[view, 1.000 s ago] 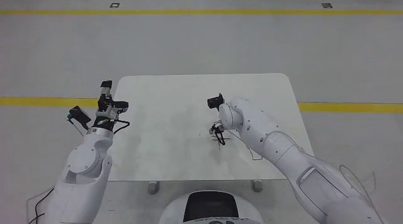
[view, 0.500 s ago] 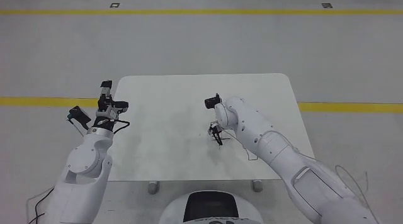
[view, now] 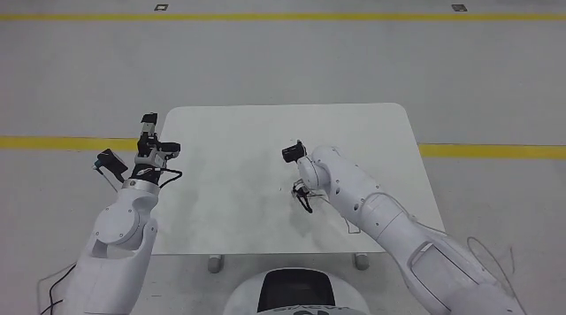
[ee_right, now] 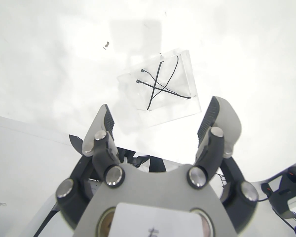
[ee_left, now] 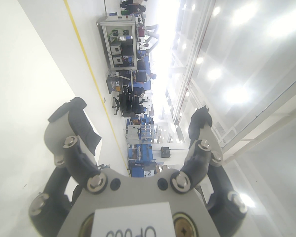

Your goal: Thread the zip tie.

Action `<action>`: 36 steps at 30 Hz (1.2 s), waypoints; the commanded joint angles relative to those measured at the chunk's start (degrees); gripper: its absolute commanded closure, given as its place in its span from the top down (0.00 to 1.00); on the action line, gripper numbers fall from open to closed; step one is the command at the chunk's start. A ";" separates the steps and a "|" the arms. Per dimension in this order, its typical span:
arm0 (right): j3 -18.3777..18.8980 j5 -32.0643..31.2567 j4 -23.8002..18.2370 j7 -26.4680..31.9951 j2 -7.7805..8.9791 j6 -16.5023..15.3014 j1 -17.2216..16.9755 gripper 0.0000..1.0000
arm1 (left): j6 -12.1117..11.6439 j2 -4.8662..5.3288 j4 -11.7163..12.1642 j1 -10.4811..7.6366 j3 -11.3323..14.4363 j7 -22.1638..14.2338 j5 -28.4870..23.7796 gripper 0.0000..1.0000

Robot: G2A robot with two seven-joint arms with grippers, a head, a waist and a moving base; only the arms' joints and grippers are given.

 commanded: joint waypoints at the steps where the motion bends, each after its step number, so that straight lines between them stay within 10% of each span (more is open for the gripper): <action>1: -0.05 -0.22 0.17 0.02 -0.08 0.01 -0.07 0.44 | 0.00 0.00 0.00 0.00 0.00 0.00 0.00 1.00; 36: -0.44 2.39 10.65 -6.83 -3.33 -3.62 1.19 0.27 | 0.00 0.00 0.00 0.00 0.00 0.00 0.00 1.00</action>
